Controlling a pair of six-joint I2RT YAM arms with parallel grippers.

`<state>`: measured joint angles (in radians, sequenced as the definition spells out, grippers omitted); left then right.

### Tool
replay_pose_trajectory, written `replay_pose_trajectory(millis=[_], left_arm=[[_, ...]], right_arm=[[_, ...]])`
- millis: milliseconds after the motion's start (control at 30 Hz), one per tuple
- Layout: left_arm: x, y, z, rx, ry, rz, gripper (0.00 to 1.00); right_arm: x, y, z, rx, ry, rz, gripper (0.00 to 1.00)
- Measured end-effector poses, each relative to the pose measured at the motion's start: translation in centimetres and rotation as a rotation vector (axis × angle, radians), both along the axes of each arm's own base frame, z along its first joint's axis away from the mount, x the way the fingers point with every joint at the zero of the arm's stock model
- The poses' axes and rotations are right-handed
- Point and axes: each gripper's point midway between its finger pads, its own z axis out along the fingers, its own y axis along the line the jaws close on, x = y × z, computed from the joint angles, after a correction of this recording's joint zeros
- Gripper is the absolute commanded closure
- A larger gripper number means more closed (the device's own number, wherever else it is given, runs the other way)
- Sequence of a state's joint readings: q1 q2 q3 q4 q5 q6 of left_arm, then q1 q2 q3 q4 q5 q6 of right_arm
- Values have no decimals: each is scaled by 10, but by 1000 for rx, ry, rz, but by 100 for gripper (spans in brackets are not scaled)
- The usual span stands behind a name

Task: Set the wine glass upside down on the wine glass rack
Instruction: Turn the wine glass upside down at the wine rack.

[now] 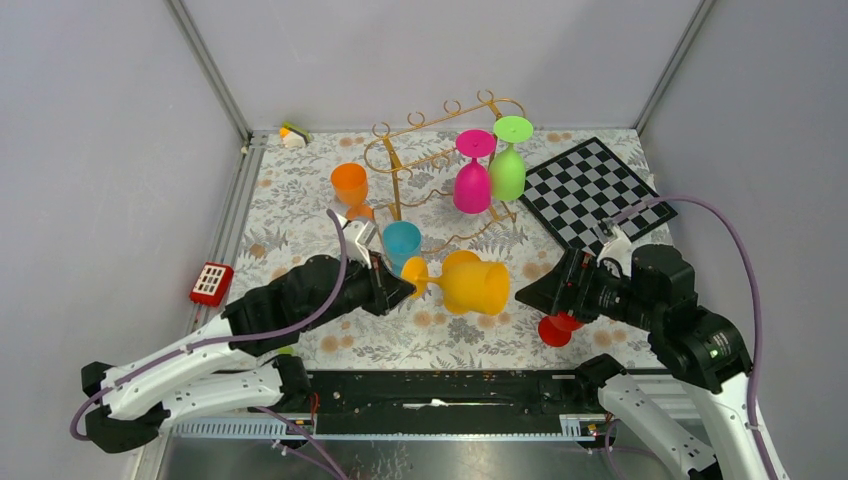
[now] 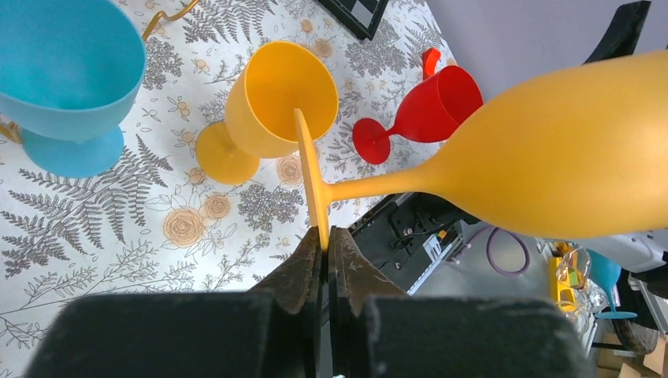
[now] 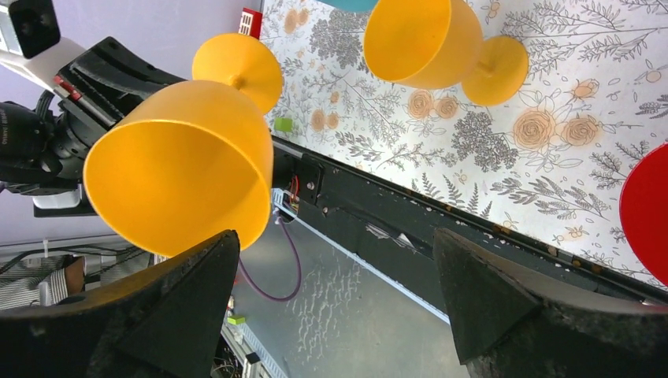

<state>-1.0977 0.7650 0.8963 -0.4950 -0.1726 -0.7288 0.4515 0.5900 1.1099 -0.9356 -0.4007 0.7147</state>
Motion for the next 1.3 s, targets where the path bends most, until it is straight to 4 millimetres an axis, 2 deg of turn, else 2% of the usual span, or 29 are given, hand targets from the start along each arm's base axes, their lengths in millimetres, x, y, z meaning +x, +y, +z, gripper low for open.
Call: replay_pose_trajectory(millis=[67, 167, 367, 733, 1100, 1300], left_arm=[[-3, 3, -3, -2, -1, -9, 100], [-2, 12, -8, 112, -178, -103, 100], [-3, 20, -3, 246, -477, -275, 100], [-17, 7, -12, 399, -815, -613, 100], [-26, -5, -14, 493, -1101, -823, 100], [-36, -15, -10, 537, -1280, -914, 100]], right_arm=[[-1, 0, -5, -5, 10, -1, 0], [-3, -2, -12, -11, 20, -5, 0], [-5, -4, -14, -15, 22, -10, 0], [-3, 4, -22, 28, 75, -9, 1], [2, 25, -39, 142, 178, 21, 0], [0, 33, -40, 215, 216, 28, 0]])
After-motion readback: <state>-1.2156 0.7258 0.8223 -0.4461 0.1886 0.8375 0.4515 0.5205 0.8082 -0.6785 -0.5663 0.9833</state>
